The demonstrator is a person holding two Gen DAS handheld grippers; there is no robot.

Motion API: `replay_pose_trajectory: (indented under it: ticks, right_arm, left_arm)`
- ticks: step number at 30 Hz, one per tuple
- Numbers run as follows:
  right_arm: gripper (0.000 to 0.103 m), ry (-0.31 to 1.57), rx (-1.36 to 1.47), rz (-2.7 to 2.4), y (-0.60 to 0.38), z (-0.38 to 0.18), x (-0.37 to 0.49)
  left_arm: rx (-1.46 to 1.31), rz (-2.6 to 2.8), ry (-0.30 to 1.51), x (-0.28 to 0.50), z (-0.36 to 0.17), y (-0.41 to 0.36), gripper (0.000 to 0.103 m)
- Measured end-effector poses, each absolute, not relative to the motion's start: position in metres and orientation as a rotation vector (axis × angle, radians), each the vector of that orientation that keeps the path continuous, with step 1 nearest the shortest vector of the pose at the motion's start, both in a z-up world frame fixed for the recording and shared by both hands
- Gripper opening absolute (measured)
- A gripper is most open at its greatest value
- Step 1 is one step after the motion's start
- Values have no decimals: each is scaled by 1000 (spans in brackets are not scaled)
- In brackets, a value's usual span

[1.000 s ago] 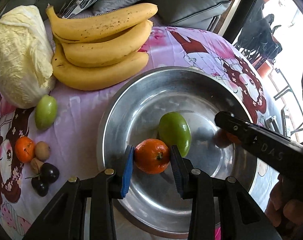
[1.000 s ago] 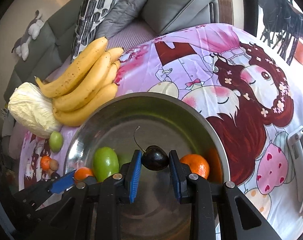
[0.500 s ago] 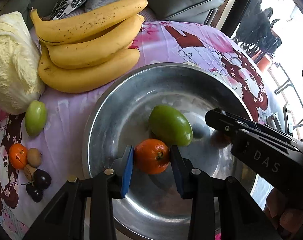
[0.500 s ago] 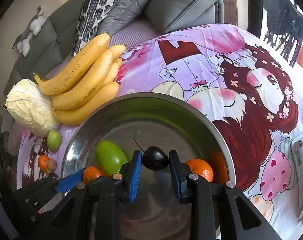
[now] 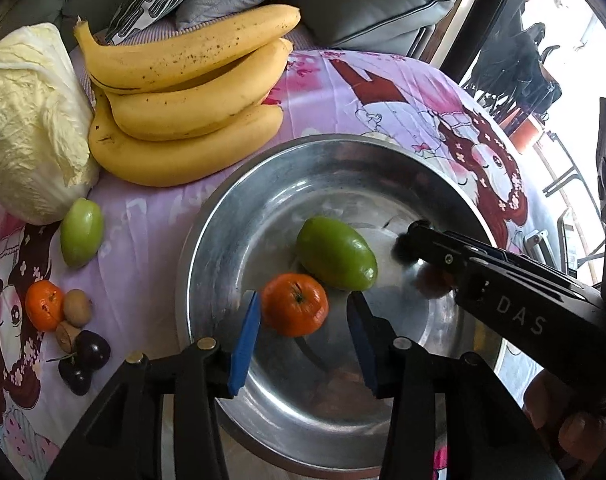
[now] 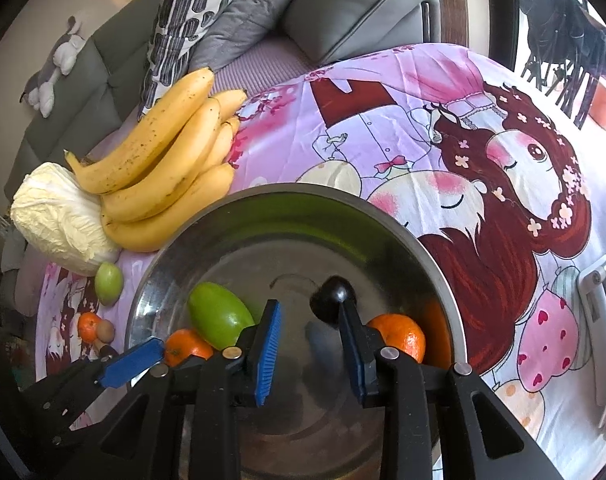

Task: Organize fruits
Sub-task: 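Open the left tool to drop the tangerine while the right tool releases the cherry into the bowl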

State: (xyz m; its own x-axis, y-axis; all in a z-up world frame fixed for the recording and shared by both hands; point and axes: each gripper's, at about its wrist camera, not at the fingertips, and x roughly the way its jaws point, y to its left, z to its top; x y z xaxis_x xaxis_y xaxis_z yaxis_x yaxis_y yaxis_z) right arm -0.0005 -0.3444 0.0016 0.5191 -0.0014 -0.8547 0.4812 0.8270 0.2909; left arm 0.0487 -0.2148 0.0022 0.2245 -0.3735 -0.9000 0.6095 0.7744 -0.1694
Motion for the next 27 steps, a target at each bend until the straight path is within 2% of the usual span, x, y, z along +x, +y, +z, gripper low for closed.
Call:
replay_pose_trajectory:
  ticks: [3, 5, 8, 19, 27]
  right_arm:
    - [36, 985, 538, -308, -344, 6, -3]
    - [47, 983, 535, -313, -343, 8, -4]
    - [55, 969, 532, -309, -341, 13, -7]
    - [58, 975, 473, -305, -327, 25, -12]
    - [58, 1014, 432, -303, -317, 22, -13]
  left_arm:
    - [231, -696, 1155, 47, 9, -214, 46]
    - [228, -700, 1148, 45, 14, -212, 47]
    - [223, -696, 1139, 43, 21, -207, 48]
    - [126, -576, 1165, 56, 32, -162, 49]
    - [54, -472, 1213, 70, 20, -129, 50]
